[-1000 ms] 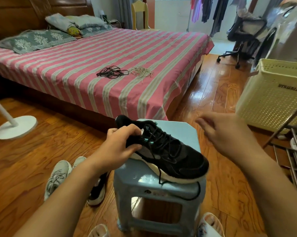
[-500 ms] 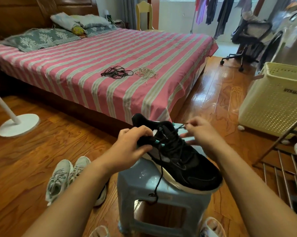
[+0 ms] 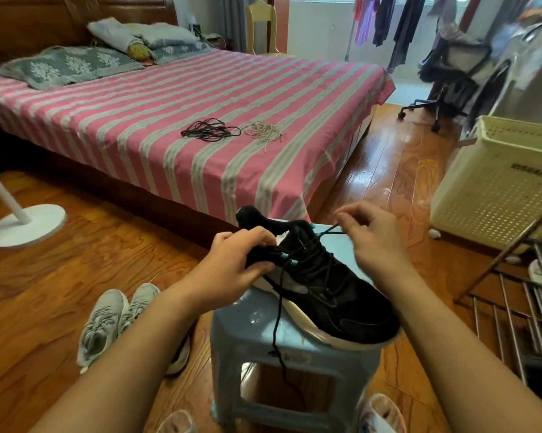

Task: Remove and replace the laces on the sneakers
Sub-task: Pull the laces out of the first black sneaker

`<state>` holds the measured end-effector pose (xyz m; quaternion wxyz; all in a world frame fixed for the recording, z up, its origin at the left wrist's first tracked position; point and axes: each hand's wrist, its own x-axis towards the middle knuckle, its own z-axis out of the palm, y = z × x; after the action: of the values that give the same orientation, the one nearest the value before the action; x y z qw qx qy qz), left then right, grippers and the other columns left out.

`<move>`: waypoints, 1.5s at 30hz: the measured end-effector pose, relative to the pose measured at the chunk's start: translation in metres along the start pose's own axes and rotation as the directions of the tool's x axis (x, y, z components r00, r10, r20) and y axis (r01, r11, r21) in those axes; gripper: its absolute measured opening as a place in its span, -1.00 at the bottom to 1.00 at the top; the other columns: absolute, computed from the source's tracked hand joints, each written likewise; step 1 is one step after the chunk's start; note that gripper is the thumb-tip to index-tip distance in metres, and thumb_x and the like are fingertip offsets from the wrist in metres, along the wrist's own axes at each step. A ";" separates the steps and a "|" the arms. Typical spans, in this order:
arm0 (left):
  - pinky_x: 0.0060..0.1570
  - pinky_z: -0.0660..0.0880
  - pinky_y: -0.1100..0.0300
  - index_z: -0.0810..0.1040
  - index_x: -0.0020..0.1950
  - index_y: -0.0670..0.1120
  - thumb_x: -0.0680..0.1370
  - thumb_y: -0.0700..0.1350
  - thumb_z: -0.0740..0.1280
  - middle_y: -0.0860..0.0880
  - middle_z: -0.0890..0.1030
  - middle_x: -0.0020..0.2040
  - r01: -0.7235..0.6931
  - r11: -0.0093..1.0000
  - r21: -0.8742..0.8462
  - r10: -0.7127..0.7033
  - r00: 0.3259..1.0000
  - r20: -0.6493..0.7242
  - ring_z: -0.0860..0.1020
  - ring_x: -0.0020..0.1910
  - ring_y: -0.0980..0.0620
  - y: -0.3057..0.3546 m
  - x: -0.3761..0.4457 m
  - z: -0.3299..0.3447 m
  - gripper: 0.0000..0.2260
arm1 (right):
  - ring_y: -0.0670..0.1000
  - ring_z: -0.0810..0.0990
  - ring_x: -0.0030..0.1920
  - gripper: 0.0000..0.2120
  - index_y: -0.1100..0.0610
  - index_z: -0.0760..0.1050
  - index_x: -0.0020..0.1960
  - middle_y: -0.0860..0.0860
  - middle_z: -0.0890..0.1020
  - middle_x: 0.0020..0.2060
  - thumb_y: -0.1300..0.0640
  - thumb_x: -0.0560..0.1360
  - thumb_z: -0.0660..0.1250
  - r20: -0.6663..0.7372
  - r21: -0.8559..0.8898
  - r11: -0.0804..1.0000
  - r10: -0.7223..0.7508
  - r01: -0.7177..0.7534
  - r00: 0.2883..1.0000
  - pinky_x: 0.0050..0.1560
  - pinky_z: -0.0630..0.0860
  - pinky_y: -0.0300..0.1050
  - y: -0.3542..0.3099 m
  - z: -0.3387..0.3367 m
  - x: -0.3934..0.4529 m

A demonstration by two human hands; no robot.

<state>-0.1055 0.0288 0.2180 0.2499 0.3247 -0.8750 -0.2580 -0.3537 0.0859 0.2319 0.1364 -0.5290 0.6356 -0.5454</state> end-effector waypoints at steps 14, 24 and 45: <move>0.32 0.21 0.13 0.45 0.13 0.22 0.57 -0.06 0.45 0.20 0.56 0.05 -0.017 0.998 0.053 0.020 0.999 -0.044 0.43 0.14 0.32 -0.002 -0.004 0.006 -0.74 | 0.08 0.48 -0.05 -0.92 0.08 0.69 -0.04 -0.07 0.61 -0.17 0.17 0.50 0.42 0.460 -0.358 0.659 -0.492 0.662 0.739 -0.07 0.49 0.00 -0.014 0.011 -0.021; 0.36 0.21 0.01 0.48 0.14 0.15 0.55 0.02 0.40 0.18 0.54 0.04 0.012 0.998 0.058 -0.008 0.998 -0.068 0.40 0.17 0.35 -0.009 -0.008 -0.005 -0.80 | 0.26 0.49 0.22 -0.68 0.13 0.54 0.30 0.20 0.57 0.21 0.11 0.57 0.30 -0.087 -0.688 0.658 0.344 -0.306 0.935 0.16 0.43 0.03 0.048 -0.029 0.008; 0.32 0.14 0.14 0.42 0.11 0.27 0.62 -0.06 0.38 0.16 0.54 0.02 -0.006 0.998 0.055 0.008 0.999 -0.036 0.47 0.10 0.19 -0.007 -0.002 0.005 -0.76 | -0.10 0.45 0.23 -0.76 -0.06 0.60 0.16 -0.11 0.52 0.13 0.12 0.51 0.40 0.387 -0.209 0.933 -0.195 0.291 0.901 0.33 0.33 -0.21 -0.010 -0.004 -0.015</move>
<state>-0.1041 0.0269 0.2098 0.2578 0.3331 -0.8781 -0.2272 -0.3452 0.1017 0.2359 0.1096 -0.7088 0.5946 -0.3632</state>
